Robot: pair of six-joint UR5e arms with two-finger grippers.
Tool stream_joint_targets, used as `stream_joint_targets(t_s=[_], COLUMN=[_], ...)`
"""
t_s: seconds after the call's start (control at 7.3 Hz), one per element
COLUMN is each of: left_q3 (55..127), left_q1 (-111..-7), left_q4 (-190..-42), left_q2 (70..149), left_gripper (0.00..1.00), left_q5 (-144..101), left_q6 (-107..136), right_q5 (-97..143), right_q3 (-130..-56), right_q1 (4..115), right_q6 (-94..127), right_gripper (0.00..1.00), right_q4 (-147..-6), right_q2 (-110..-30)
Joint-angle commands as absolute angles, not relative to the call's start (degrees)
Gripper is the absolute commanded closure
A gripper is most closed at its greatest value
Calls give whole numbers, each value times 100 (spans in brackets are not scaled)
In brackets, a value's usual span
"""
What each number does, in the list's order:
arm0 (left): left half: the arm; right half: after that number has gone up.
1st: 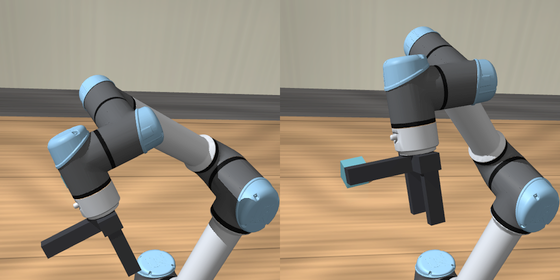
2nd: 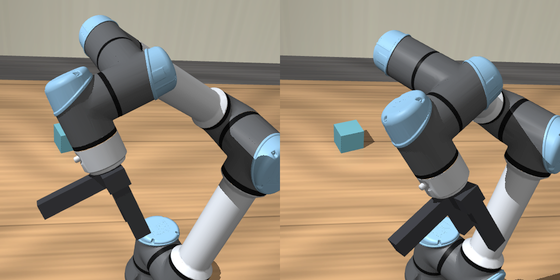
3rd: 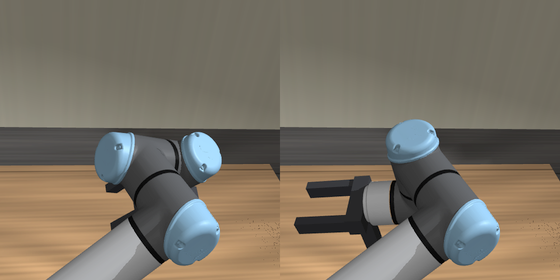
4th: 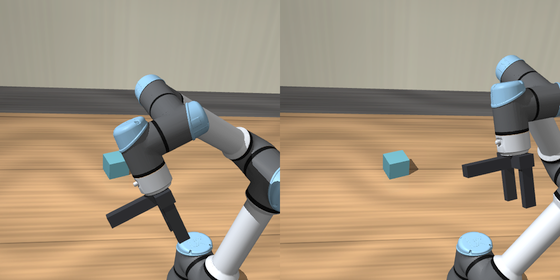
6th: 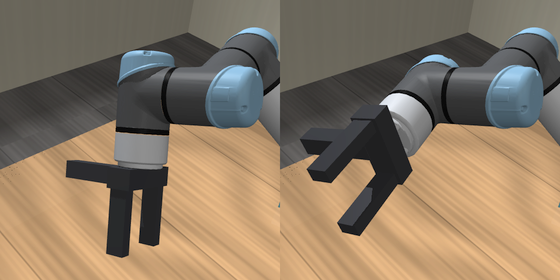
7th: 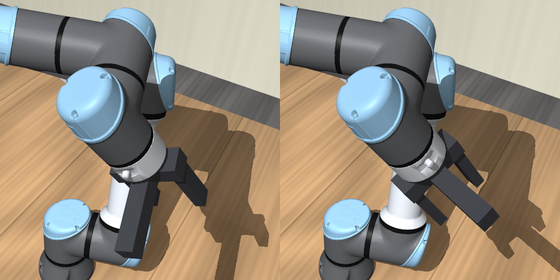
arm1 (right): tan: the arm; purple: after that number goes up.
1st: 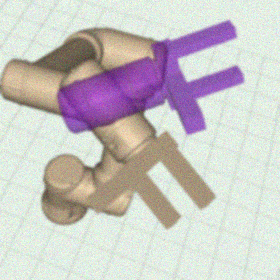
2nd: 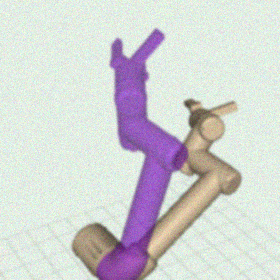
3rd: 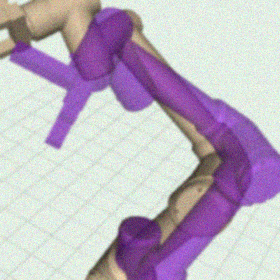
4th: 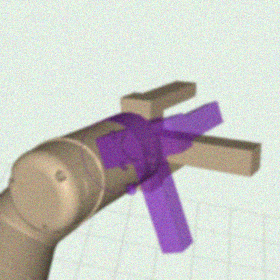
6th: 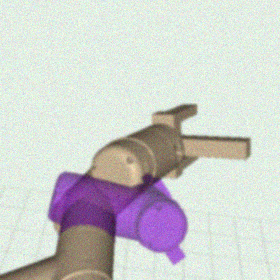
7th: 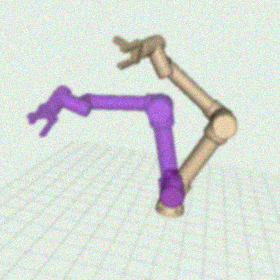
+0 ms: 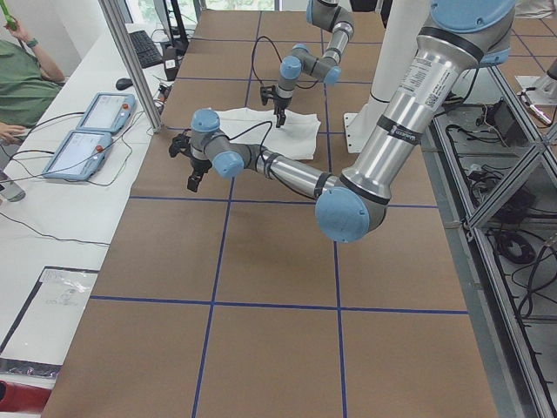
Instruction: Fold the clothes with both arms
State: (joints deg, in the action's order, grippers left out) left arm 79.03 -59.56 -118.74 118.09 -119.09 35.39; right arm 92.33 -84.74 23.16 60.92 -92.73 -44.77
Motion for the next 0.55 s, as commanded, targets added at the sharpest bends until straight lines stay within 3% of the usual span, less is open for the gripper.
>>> stream_joint_targets(t_s=[0.0, 0.27, 0.41], left_q3=[7893, 7893, 7893], left_q1=[-5959, -5950, -5950], left_q4=[-11874, -11883, -11892], left_q2=[11804, 11804, 11804], left_gripper=[0, 0, 0], left_q5=[-11909, -11900, -11900], left_q6=[3533, 3542, 3551], right_q5=[9220, 9211, 9211], right_q3=[-8464, -8455, -8472], right_q1=[2285, 2285, 2285], right_q6=[6091, 6091, 6100], right_gripper=[34, 57, 63], right_q4=[-9518, -9536, -9536], right_q2=[-4465, -4474, -4474])
